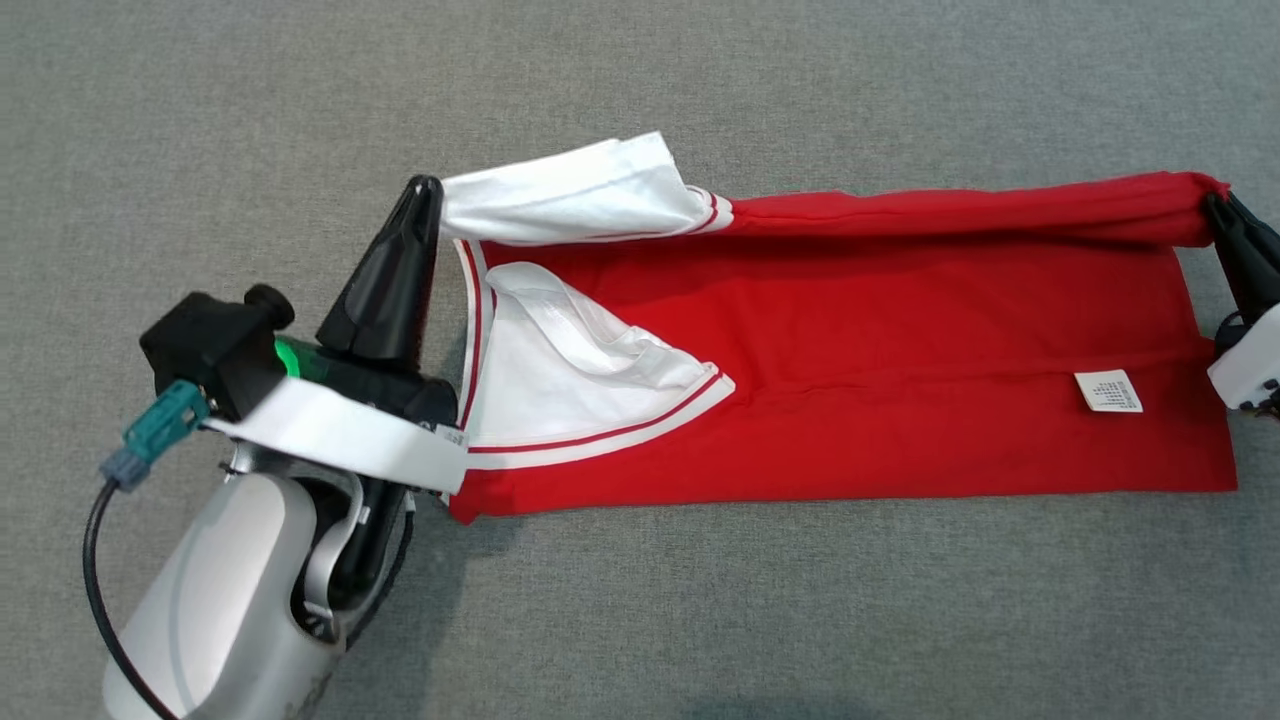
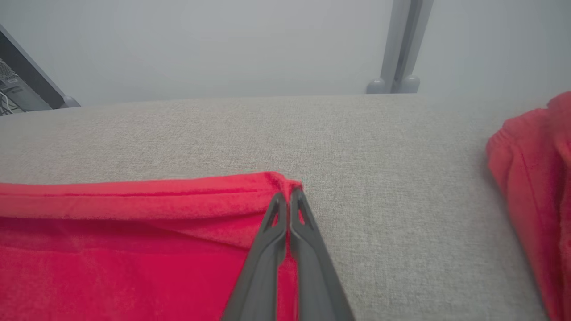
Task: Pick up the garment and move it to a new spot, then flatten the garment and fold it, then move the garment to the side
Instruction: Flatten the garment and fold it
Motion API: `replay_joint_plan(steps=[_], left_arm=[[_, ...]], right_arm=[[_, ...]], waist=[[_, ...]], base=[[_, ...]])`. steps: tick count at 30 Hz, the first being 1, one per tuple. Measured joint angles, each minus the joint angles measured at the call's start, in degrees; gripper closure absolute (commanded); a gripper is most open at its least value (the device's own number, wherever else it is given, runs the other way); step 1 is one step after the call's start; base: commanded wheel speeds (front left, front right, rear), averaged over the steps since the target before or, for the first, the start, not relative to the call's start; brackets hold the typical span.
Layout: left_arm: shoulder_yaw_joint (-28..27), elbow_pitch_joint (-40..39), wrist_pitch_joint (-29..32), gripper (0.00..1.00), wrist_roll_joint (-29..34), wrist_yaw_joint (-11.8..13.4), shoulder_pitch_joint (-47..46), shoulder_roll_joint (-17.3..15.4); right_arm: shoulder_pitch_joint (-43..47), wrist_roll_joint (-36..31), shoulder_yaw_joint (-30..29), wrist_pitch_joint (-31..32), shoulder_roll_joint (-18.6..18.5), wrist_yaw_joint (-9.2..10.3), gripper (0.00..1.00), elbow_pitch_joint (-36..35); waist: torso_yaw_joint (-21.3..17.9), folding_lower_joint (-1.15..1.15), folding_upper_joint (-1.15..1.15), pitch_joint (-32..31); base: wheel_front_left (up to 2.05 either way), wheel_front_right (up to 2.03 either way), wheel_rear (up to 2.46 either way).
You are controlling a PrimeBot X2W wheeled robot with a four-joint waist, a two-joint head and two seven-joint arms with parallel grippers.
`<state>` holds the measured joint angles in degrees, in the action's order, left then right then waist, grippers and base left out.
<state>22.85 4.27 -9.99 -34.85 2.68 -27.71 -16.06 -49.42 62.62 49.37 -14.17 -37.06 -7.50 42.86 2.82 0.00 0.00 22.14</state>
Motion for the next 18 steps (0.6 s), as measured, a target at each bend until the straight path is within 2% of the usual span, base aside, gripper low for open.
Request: replay_joint_plan(steps=[9, 13, 18], left_arm=[[1.65, -11.12, 2.93, 1.00, -0.56, 2.65, 8.44, -1.19], [1.79, -12.28, 3.48, 1.00, -1.10, 3.78, 11.48, -1.65], [1.87, -11.67, 4.02, 1.00, -1.65, 4.02, 14.64, -2.76]], right_arm=[[8.66, -2.72, -7.53, -0.05, -4.57, 0.00, 1.00, -7.05], [14.47, -5.03, -10.81, -0.08, -5.39, 0.00, 1.00, -9.83], [20.99, -7.34, -13.37, -0.07, -5.37, 0.00, 1.00, -12.59]], waist=[[2.11, 0.00, 0.00, -0.77], [2.12, 0.00, 0.00, -1.47], [1.66, 0.00, 0.00, -1.88]], base=[[0.00, 0.00, 0.00], [0.00, 0.00, 0.00], [0.00, 0.00, 0.00]])
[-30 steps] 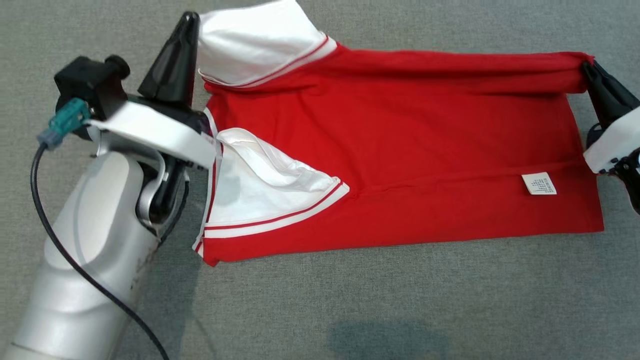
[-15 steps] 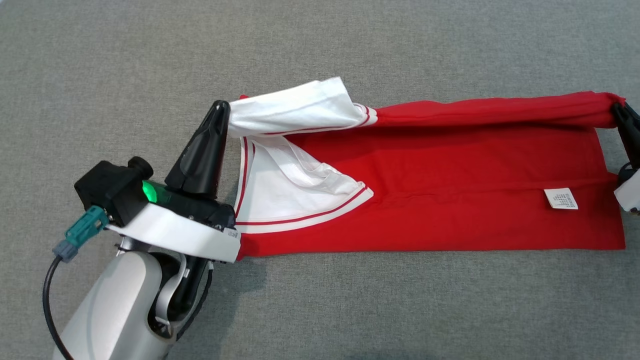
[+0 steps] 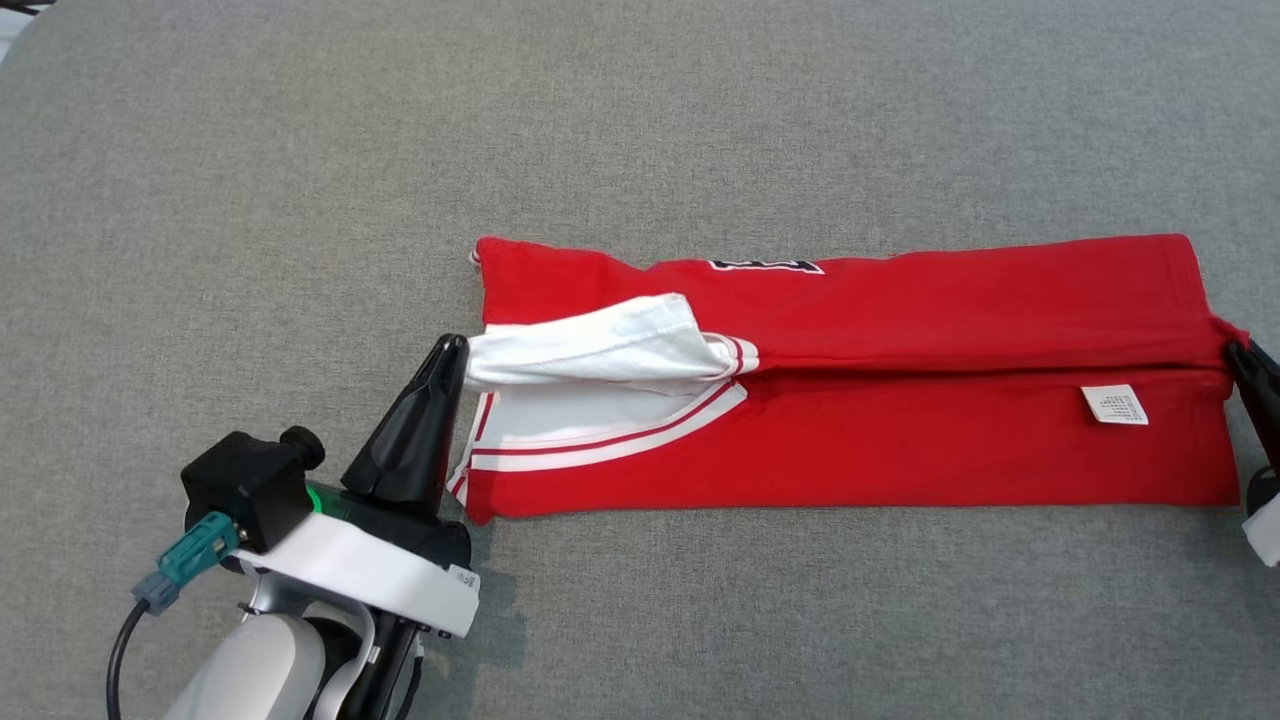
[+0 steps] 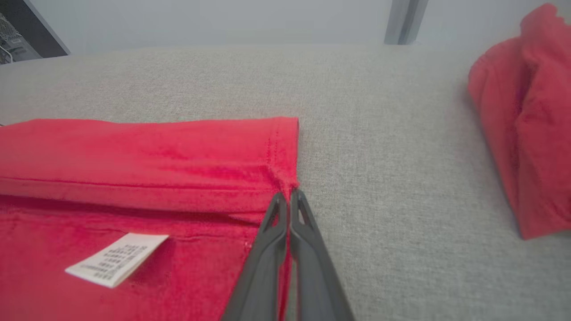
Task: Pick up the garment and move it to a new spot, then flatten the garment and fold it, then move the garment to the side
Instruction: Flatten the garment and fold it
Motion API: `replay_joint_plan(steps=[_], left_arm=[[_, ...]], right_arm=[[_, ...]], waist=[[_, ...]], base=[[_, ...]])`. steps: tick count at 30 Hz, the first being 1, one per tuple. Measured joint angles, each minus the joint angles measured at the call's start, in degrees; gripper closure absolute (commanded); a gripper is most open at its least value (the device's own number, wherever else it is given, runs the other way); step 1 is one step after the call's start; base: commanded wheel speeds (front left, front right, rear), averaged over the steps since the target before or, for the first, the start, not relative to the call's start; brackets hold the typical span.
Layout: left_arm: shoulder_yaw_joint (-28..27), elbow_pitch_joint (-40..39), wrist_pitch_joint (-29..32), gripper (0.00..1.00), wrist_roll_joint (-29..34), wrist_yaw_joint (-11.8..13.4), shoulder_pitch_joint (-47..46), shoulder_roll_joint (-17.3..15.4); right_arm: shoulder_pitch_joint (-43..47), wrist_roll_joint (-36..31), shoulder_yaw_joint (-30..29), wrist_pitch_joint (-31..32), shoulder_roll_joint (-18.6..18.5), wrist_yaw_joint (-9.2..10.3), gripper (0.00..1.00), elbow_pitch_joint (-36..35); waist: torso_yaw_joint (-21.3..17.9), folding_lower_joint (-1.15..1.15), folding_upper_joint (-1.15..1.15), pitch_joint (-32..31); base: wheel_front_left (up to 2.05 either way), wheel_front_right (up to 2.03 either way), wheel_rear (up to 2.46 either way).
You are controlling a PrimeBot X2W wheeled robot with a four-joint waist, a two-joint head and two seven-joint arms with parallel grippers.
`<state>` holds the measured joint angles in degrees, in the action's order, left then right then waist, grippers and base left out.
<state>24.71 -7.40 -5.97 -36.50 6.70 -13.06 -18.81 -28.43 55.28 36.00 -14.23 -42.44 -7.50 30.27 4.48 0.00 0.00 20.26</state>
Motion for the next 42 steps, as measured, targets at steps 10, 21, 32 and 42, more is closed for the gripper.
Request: replay_joint_plan(steps=[10, 21, 32, 42], left_arm=[[1.00, 5.90, -1.01, 1.00, -0.81, 0.01, 1.07, 0.54], [2.47, 15.03, -5.19, 1.00, 1.36, -0.34, 0.75, 2.48], [3.75, 20.52, -5.90, 0.00, 2.27, -0.59, 0.48, 3.39], [-1.32, 14.51, -7.91, 0.00, 2.18, 1.82, 0.92, 2.88]], right_arm=[[5.33, -3.37, -4.26, 0.73, 3.26, 0.00, 1.00, -2.11], [8.04, -6.60, -6.79, 3.20, 7.26, 0.00, 0.75, -3.41], [9.07, -9.58, -10.56, 3.61, 8.66, 0.00, 0.00, -3.83], [10.33, -12.96, -15.16, 1.35, 12.85, 0.00, 0.00, -5.71]], waist=[[-1.07, 0.00, 0.00, -0.61], [-1.22, 0.00, 0.00, -2.17], [-2.21, 0.00, 0.00, -3.03], [-3.97, 0.00, 0.00, -4.58]], base=[[0.00, 0.00, 0.00], [0.00, 0.00, 0.00], [0.00, 0.00, 0.00], [0.00, 0.00, 0.00]])
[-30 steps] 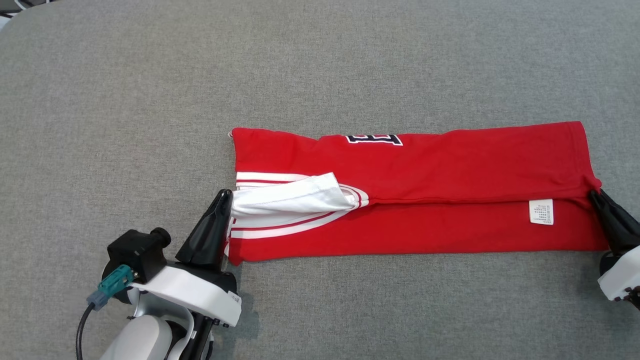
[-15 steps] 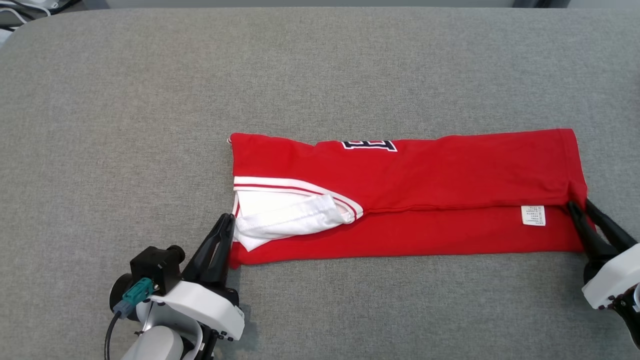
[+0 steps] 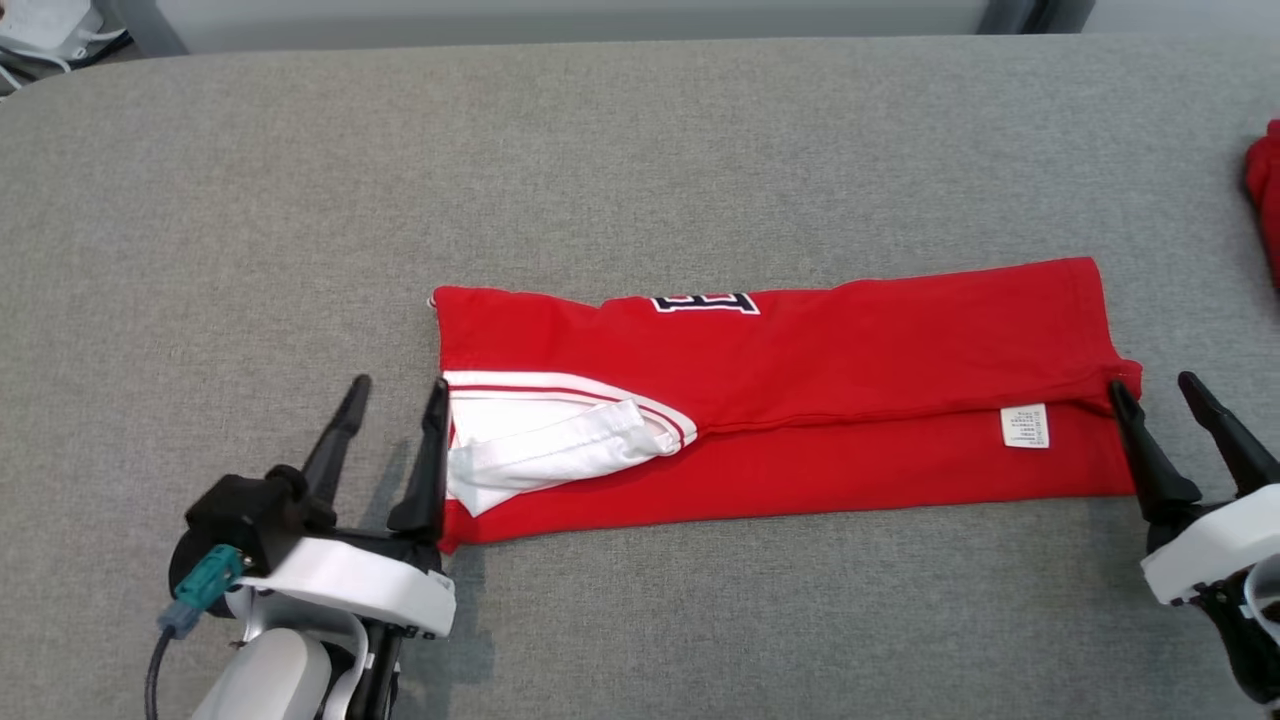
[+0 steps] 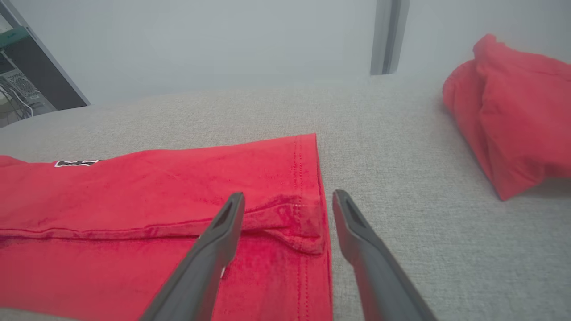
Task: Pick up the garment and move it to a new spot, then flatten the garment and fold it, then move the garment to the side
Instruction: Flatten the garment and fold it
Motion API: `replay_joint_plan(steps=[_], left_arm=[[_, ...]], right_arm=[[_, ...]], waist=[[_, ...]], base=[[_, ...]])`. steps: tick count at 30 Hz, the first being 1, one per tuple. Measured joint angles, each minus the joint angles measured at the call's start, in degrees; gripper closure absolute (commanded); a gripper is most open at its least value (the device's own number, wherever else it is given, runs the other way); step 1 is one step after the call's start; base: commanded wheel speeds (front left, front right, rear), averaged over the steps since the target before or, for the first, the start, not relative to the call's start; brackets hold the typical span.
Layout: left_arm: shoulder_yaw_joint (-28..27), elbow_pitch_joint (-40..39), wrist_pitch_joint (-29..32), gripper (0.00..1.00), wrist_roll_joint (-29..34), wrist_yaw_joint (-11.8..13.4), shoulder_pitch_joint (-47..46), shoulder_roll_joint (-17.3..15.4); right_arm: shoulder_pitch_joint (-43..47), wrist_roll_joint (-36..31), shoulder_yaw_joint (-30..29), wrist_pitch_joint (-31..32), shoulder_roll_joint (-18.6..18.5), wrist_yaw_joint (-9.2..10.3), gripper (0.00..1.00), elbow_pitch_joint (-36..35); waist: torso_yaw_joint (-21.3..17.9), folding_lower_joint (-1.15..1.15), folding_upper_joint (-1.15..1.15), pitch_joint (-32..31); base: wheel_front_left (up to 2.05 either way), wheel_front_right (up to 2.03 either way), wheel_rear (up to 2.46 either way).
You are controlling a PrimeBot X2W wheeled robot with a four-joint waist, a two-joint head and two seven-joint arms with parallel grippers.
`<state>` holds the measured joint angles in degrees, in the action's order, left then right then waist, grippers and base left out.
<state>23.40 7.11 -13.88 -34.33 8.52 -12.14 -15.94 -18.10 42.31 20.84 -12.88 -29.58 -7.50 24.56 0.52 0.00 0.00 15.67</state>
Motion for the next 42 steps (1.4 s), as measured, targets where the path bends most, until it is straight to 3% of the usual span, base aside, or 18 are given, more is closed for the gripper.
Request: replay_joint_plan(steps=[5, 11, 21, 28, 42], left_arm=[[-5.24, -3.11, -0.36, 0.00, -0.32, 1.19, 2.84, 2.46], [-11.46, -7.68, -0.54, 0.00, 3.24, 0.54, 7.04, 6.72], [-19.46, -10.04, -0.54, 0.00, 12.38, -5.72, 13.97, 11.66], [-22.28, -10.61, -0.54, 0.00, 18.78, -8.26, 17.37, 12.99], [-23.72, -9.21, -0.53, 0.00, 19.60, -9.48, 24.99, 13.14]], right_arm=[[0.34, -2.33, -1.81, -0.89, 4.60, 0.00, 0.00, -0.43], [2.28, -6.84, -6.11, -1.31, 9.90, 0.00, 0.00, -5.13], [8.43, -16.24, -10.39, -1.36, 18.24, 0.00, 0.00, -14.52], [12.28, -18.85, -10.69, -1.36, 19.92, 0.00, 0.00, -15.08], [20.62, -21.76, -10.47, -1.36, 22.03, 0.00, 0.00, -17.85]], waist=[[-0.93, 0.00, 0.00, -1.41], [-1.10, 0.00, 0.00, -2.83], [-0.66, 0.00, 0.00, -6.46], [-0.79, 0.00, 0.00, -9.43], [-1.67, 0.00, 0.00, -15.44]], base=[[0.00, 0.00, 0.00], [0.00, 0.00, 0.00], [0.00, 0.00, 0.00], [0.00, 0.00, 0.00], [0.00, 0.00, 0.00]])
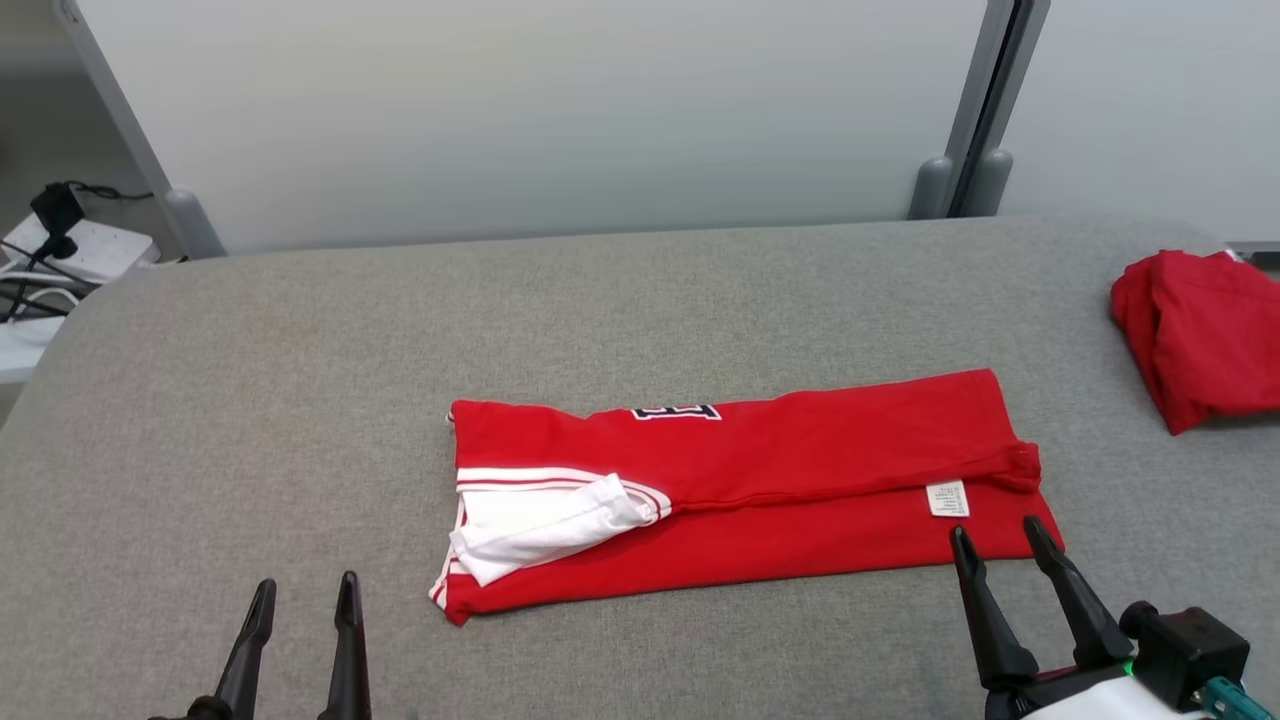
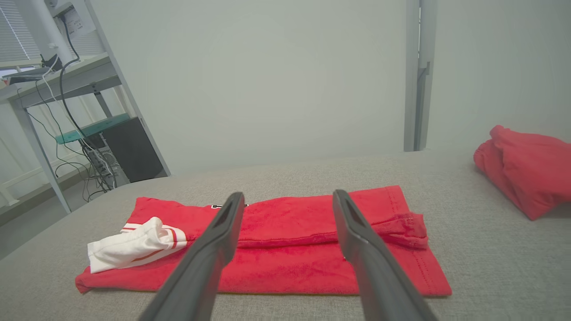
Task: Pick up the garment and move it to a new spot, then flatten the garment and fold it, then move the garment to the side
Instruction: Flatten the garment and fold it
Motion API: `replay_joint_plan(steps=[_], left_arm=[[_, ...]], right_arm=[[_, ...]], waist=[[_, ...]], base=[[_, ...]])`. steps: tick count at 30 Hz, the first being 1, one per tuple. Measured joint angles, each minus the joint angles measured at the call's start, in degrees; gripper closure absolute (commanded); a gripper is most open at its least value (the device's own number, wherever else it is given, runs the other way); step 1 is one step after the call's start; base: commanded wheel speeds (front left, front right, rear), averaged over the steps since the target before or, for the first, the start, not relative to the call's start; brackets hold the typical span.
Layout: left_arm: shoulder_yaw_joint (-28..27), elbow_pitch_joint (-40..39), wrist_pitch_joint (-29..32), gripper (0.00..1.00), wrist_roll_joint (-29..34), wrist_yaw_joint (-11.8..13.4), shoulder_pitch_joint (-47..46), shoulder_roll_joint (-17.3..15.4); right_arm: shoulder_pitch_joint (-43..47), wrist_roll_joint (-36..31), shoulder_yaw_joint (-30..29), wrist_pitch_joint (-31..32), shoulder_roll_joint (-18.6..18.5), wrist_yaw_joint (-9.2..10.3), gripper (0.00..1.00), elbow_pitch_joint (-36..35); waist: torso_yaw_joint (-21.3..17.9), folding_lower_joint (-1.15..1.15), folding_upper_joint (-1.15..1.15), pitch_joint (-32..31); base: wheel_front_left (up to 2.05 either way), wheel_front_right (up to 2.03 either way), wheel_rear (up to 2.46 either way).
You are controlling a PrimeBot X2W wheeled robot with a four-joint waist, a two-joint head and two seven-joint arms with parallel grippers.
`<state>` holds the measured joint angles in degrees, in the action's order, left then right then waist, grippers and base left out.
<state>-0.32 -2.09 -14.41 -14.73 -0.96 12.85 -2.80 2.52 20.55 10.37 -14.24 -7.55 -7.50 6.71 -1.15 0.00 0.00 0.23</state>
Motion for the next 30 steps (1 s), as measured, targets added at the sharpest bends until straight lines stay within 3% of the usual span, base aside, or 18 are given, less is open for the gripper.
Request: replay_joint_plan(steps=[12, 30], left_arm=[[-1.58, 0.93, 0.00, 0.00, 0.00, -0.01, 1.11, 0.00], [-1.62, 2.60, 0.00, 0.00, 2.12, -0.57, 2.14, 0.00]], right_arm=[[1.65, -1.14, 0.31, 0.00, 0.22, 0.00, 0.00, 0.44], [1.64, -3.04, -0.80, 0.00, 0.64, 0.00, 0.00, -0.25]], waist=[[-0.70, 0.00, 0.00, -2.95], [-0.64, 0.00, 0.00, -2.66]], base=[[0.00, 0.00, 0.00], [0.00, 0.00, 0.00]])
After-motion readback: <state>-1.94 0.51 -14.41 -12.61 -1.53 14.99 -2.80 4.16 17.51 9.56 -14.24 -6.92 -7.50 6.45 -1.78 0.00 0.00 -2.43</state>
